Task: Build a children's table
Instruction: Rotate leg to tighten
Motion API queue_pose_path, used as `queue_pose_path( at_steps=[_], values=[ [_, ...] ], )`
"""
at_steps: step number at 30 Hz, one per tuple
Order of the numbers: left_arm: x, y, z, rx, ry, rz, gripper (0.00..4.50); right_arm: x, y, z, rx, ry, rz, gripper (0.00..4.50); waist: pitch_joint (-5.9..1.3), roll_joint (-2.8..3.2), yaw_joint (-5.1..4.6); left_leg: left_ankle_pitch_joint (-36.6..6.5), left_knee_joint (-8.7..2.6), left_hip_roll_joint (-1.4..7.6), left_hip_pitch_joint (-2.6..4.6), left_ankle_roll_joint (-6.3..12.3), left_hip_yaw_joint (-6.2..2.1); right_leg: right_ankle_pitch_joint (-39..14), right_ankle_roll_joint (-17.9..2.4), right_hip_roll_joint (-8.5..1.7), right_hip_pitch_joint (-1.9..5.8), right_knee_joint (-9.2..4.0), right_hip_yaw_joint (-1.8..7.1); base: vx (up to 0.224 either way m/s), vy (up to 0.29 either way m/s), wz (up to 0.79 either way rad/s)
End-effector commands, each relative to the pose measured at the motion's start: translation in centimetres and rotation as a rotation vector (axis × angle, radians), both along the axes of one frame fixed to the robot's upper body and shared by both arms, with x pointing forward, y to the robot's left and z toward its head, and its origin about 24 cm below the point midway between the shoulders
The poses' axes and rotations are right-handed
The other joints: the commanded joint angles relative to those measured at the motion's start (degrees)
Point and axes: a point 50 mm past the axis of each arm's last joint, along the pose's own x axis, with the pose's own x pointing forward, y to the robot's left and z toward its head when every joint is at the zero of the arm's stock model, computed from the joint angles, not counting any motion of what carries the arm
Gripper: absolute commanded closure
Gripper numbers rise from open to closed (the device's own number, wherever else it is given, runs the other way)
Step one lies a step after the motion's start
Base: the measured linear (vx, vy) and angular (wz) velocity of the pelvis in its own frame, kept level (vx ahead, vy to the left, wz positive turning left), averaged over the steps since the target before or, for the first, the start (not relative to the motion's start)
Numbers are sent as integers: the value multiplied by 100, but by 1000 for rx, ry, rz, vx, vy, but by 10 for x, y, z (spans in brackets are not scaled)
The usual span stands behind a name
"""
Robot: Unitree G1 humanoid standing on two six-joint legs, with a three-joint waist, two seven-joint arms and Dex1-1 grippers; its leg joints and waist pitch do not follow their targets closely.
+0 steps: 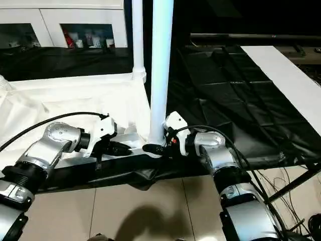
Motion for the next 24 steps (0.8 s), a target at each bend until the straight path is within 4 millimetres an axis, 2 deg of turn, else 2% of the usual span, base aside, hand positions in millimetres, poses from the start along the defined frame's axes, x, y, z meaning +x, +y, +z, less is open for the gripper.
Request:
queue_pose_path(
  at_steps=[1, 5, 9, 11, 12, 13, 14, 15, 16, 17, 18, 22, 24],
  values=[
    [-4, -8, -2, -1, 23, -66, 450, 0, -1, 1, -3, 3, -1, 171, -395, -4, -34, -814, -360, 44, 50, 293, 57, -438, -1392, -375, 333, -372, 259, 0, 0, 0],
    [-4, -9, -2, -16, 31, -54, 450, 1, 0, 0, 24, 14, -29, 178, -396, -3, -32, -804, -360, 47, 55, 283, 56, -470, -1379, -376, 328, -373, 260, 0, 0, 0],
    [1, -11, -7, -2, 21, 39, 450, 8, 0, -7, 44, 33, -211, 180, -381, -1, -60, -895, -370, 39, 58, 214, 51, -669, -1345, -387, 315, -400, 264, 0, 0, 0],
    [10, -13, -10, 19, -11, 143, 450, 14, 1, -12, 50, 37, -362, 180, -351, -2, -96, -1075, -388, 20, 75, 106, 51, -1099, -1244, -383, 292, -457, 271, 0, 0, 0],
    [17, -15, -12, 35, -38, 236, 450, 17, 2, -15, 59, 45, -483, 180, -352, -2, -101, -1126, -395, 26, 89, 49, 42, -1218, -1208, -386, 292, -464, 270, 0, 0, 0],
    [24, -18, -14, 48, -59, 341, 450, 20, 4, -20, 69, 68, -620, 180, -339, 8, -118, -1238, -398, 17, 125, -46, 48, -1475, -1142, -383, 257, -499, 280, 0, 0, 0],
    [24, -18, -14, 48, -59, 341, 450, 20, 4, -20, 69, 68, -620, 180, -331, -8, -122, -1387, -412, 7, 145, -116, 28, -1844, -1038, -392, 258, -536, 268, 0, 0, 0],
    [26, -20, -14, 44, -63, 375, 450, 21, 5, -22, 68, 76, -670, 180, -337, -20, -114, -1374, -407, -3, 121, -101, 23, -1914, -995, -401, 283, -541, 264, 0, 0, 0],
    [30, -25, -14, 34, -66, 433, 450, 23, 7, -24, 67, 87, -753, 180, -332, -5, -133, -1312, -420, 1, 74, -71, 20, -1838, -954, -399, 290, -538, 274, 0, 0, 0],
    [33, -30, -14, 29, -71, 476, 450, 24, 10, -25, 63, 88, -815, 180, -341, 28, -153, -1310, -420, 11, 110, -110, 21, -1718, -987, -394, 260, -531, 281, 0, 0, 0],
    [37, -37, -14, 24, -87, 542, 450, 26, 16, -24, 71, 79, -890, 180, -355, 2, -170, -1312, -408, -5, 126, -133, 25, -1630, -1018, -379, 265, -527, 275, 0, 0, 0],
    [39, -43, -13, 18, -98, 569, 450, 28, 22, -20, 80, 64, -931, 180, -378, -15, -160, -1114, -391, -25, 63, 29, 29, -1258, -1024, -377, 310, -502, 278, 0, 0, 0],
    [39, -51, -12, 12, -106, 554, 450, 31, 27, -14, 101, 39, -935, 180, -388, -7, -169, -976, -382, -28, 54, 92, 33, -894, -1119, -364, 321, -466, 274, 0, 0, 0]
  ],
)
